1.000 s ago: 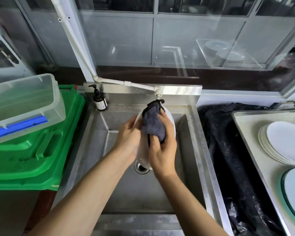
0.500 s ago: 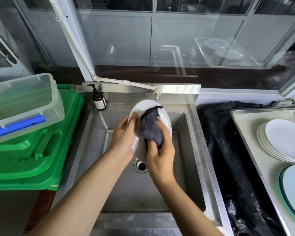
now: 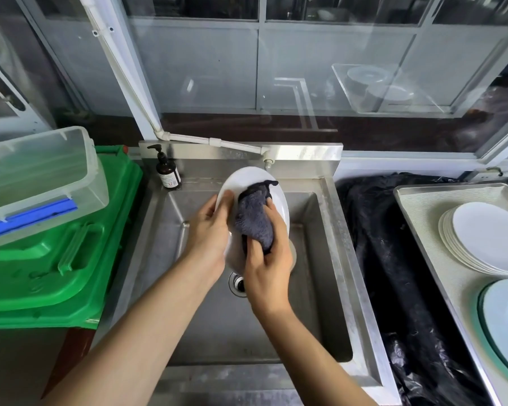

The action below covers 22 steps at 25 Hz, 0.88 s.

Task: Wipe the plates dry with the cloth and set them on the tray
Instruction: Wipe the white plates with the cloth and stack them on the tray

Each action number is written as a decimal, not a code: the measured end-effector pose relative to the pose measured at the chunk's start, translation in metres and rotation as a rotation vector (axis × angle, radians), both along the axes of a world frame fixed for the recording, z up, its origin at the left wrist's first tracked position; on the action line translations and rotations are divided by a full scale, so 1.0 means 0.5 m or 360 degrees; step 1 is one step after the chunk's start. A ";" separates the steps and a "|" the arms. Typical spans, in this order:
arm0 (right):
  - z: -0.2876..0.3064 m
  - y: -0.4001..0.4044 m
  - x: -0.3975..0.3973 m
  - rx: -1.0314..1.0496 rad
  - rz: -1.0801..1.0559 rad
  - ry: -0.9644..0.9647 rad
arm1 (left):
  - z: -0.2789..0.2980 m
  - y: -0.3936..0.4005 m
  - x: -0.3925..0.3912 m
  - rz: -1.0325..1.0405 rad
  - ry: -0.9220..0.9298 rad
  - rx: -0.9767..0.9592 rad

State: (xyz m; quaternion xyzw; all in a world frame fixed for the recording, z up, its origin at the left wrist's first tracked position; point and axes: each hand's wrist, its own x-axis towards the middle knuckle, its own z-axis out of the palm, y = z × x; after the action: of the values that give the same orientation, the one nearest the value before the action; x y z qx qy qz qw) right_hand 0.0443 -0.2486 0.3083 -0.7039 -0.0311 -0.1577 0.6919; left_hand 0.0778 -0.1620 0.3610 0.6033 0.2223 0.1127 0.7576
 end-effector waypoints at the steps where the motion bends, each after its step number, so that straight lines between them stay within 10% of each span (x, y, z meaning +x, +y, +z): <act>1: -0.004 0.002 -0.001 -0.0047 0.0005 -0.0056 | 0.001 0.002 -0.002 0.0025 0.0003 -0.0024; 6: -0.001 -0.041 0.083 0.0215 -0.0360 0.0575 | -0.015 0.020 -0.020 -0.0205 -0.0010 0.0337; 13: 0.050 -0.022 0.099 -0.0056 0.0138 -0.0113 | -0.015 0.023 -0.017 -0.0340 -0.0098 0.0520; 22: 0.018 -0.058 0.108 0.0156 -0.0238 0.0453 | -0.020 0.008 -0.014 -0.0298 -0.0028 0.0235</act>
State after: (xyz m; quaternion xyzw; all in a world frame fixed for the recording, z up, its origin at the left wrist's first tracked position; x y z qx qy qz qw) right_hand 0.0984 -0.2776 0.3174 -0.6849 0.1275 -0.1088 0.7091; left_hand 0.0707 -0.1582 0.3510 0.6746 0.1493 0.0629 0.7202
